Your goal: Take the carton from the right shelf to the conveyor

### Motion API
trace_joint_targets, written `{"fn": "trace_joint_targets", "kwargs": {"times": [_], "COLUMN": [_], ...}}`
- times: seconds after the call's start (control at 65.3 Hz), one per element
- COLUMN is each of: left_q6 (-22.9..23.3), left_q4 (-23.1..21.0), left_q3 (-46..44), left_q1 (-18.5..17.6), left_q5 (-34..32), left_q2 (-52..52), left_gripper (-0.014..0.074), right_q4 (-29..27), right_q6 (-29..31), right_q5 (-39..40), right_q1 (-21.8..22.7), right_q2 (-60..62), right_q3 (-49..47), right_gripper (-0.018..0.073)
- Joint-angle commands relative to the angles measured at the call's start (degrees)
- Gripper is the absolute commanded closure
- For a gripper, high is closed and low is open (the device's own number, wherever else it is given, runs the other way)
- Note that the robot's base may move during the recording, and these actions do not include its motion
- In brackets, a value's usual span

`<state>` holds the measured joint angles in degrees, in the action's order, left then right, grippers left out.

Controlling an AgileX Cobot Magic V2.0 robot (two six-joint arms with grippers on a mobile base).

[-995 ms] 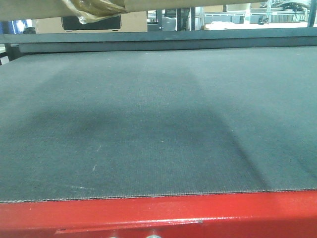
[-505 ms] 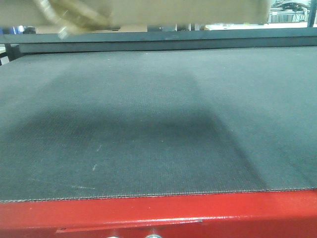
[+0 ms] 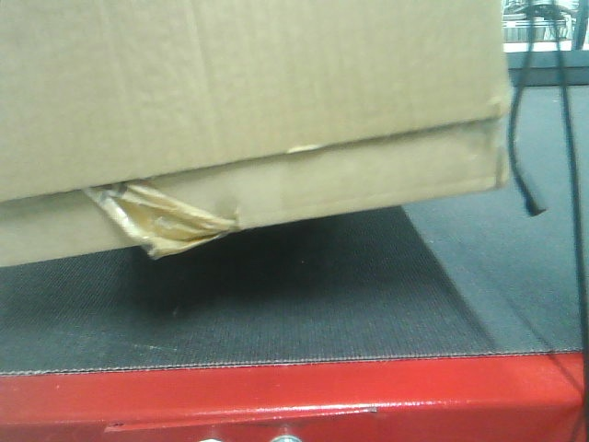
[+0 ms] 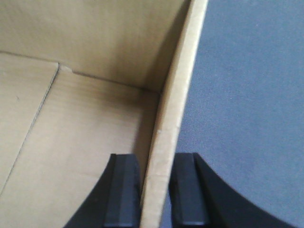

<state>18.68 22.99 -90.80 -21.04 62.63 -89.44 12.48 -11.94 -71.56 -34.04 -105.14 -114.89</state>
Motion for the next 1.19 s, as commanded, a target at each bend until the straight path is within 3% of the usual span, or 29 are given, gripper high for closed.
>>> {"fn": "trace_joint_targets", "kwargs": {"times": [0.0,0.077,0.153,0.26,0.628,0.75,0.888,1.01,1.056,1.179], "left_q6": [-0.4,-0.4,-0.4,-0.4,-0.4,-0.4,-0.4,-0.4,-0.4,-0.6], "left_q4": [-4.7,-4.8,-4.8,-4.8,-7.1,-7.1,-7.1,-7.5,-7.5,-7.5], "left_q3": [0.9,0.9,0.9,0.9,0.8,0.8,1.4,4.2,5.8,13.3], "left_q1": [0.3,0.8,1.1,1.1,1.2,2.0,5.6,10.1,11.4,14.5], "left_q5": [-4.3,-4.9,-5.0,-5.2,-7.2,-7.5,-7.6,-8.1,-8.1,-10.9], "left_q2": [0.2,0.2,0.2,0.2,4.2,8.2,13.0,17.1,18.5,23.0], "left_gripper": [0.0506,0.0354,0.0180,-0.0015,-0.0011,0.0023,0.0241,0.0542,0.0642,0.0580], "right_q4": [-1.0,-0.9,-0.1,0.6,2.0,2.0,2.0,2.0,2.0,2.0], "right_q6": [-1.6,-1.6,-1.6,-1.6,-1.6,-1.6,-1.6,-1.6,-1.6,-1.6], "right_q5": [3.9,4.0,4.0,3.6,2.6,1.6,1.6,1.6,1.6,1.9], "right_q1": [-0.2,-0.2,-0.2,-0.2,0.1,1.6,4.6,7.9,9.1,13.1], "right_q2": [-0.5,-0.5,-0.5,-0.5,3.9,6.7,10.1,12.3,13.2,16.2], "right_q3": [-0.3,-0.3,-0.3,-0.3,-0.5,-0.5,-0.4,0.7,2.0,7.7], "right_gripper": [0.0624,0.0559,0.0351,-0.0024,-0.0009,0.0087,0.0375,0.0618,0.0644,0.0632]}}
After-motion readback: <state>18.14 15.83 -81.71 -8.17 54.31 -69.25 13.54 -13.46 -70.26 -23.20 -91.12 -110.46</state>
